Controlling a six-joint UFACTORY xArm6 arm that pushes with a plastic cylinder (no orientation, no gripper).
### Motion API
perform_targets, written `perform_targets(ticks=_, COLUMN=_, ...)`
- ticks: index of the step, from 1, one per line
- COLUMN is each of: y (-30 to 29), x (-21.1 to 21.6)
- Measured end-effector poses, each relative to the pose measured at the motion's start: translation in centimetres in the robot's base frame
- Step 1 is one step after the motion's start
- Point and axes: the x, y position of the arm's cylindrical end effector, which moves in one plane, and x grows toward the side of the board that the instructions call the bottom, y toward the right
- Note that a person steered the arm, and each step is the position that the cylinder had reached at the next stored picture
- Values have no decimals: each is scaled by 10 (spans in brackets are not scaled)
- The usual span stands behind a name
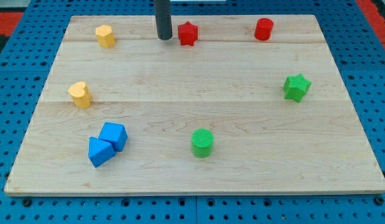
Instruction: Move the red star left to the red circle
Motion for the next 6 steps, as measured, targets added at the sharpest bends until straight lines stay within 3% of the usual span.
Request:
perform_targets(ticks=3, y=129, x=-1)
perform_targets(ticks=4, y=128, x=0)
perform_targets(ticks=5, y=108, x=27)
perform_targets(ticks=6, y=53, x=76)
